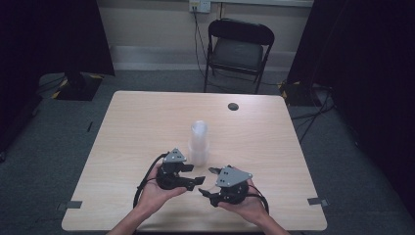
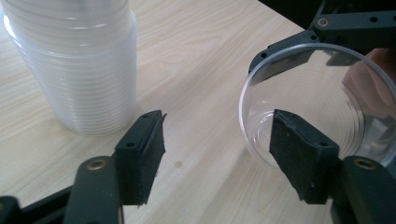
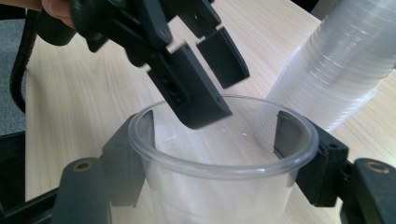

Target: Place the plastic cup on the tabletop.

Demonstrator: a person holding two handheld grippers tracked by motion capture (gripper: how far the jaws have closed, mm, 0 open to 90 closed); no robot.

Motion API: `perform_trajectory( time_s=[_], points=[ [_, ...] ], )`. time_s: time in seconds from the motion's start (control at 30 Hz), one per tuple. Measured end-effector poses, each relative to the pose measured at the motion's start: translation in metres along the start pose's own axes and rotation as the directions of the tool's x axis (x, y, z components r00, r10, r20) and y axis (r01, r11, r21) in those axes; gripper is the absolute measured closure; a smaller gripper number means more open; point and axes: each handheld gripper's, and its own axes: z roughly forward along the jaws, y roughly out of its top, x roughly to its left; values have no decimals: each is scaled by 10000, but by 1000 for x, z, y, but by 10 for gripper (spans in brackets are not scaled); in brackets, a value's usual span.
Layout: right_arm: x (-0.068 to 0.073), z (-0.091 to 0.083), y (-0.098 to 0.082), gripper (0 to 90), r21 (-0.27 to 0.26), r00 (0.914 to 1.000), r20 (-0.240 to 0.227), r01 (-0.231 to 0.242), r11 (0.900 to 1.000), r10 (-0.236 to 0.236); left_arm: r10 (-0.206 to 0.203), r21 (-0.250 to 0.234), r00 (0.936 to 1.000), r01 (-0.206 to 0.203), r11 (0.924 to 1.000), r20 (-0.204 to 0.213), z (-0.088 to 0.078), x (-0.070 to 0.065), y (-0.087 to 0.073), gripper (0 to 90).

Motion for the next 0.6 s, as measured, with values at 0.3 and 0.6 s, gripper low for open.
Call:
perform_trajectory(
  time_s=[0.3, 0.6],
  points=[
    [-5, 1, -1, 293, -48, 9998, 68, -193, 9998, 193, 142, -718, 9992, -169, 9973, -372, -9, 6, -4, 267],
    [-12, 2, -6, 293, 3, 9987, 211, -454, 9990, 454, 72, -1120, 9977, -148, 9936, -680, -16, 11, -6, 251]
  ],
)
